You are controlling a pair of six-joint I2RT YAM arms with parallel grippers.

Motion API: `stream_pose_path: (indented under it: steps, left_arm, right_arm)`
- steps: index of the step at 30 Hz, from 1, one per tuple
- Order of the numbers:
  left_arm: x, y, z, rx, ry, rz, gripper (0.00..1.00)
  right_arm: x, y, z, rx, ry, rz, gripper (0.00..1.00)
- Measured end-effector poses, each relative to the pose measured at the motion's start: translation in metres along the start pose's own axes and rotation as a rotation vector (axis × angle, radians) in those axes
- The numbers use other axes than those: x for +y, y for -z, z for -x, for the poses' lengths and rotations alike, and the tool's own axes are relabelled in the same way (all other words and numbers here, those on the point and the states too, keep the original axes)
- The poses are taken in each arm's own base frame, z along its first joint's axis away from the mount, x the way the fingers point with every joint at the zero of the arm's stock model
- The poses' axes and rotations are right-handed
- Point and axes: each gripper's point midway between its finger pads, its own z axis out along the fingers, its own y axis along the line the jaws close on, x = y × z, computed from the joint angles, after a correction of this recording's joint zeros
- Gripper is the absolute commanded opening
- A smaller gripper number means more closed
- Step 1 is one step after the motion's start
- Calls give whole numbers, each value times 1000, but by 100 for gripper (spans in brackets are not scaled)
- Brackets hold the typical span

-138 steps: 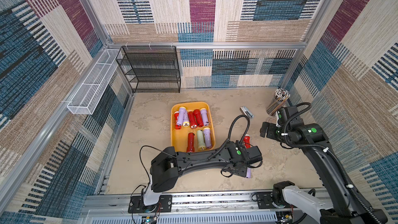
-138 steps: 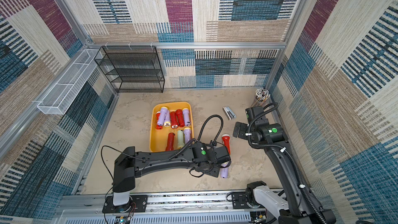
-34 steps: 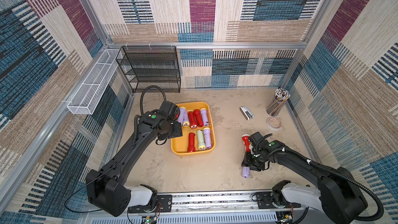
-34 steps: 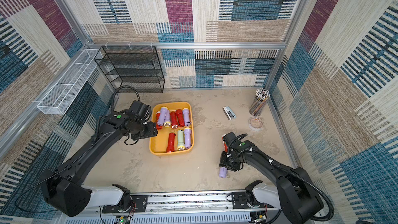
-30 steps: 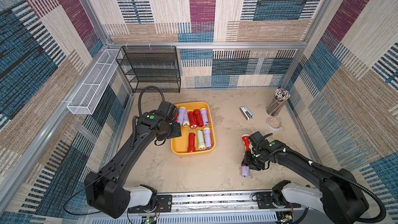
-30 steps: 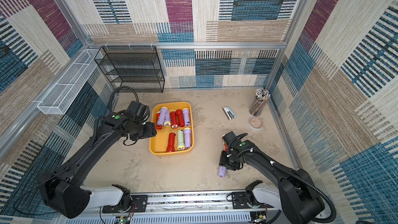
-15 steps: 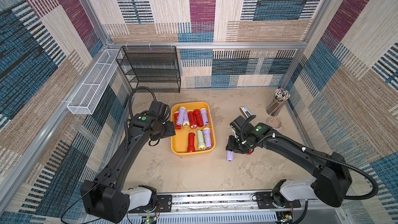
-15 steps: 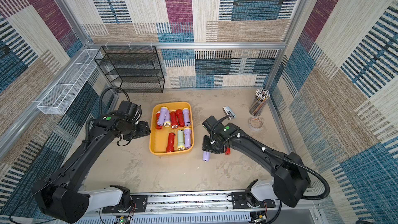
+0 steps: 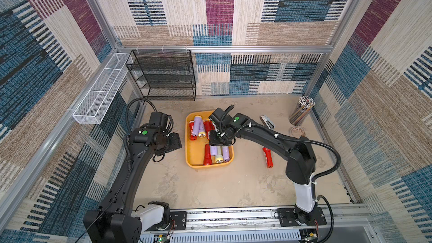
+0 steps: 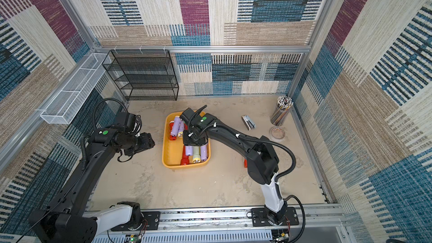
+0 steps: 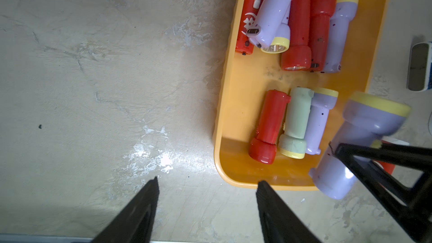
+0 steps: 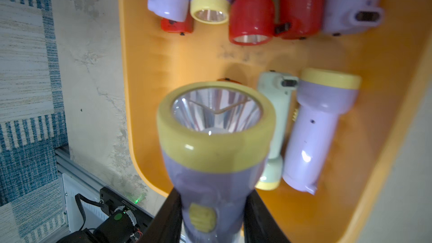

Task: Put the flashlights into the storage boxes
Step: Place the flashlight at the storage box.

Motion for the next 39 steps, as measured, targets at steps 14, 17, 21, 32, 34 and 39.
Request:
stream_pose_path:
  steps: [14, 17, 21, 32, 34, 39]
  left_arm:
    - [12, 2, -22, 31, 32, -22, 70]
    - [14, 1, -23, 35, 32, -18, 70]
    - [15, 1, -23, 38, 34, -16, 70]
    - [16, -5, -21, 62, 30, -16, 69]
    - [14, -5, -21, 66, 29, -24, 69]
    - [14, -5, -20, 64, 28, -24, 69]
  right_arm:
    - [36, -75, -7, 133, 68, 26, 41]
    - [32, -82, -12, 153, 65, 15, 41]
    - [26, -91, -17, 173, 60, -3, 43]
    - [11, -102, -23, 188, 52, -51, 57]
    - [12, -98, -21, 175, 59, -56, 58]
    - [20, -65, -2, 97, 93, -64, 62]
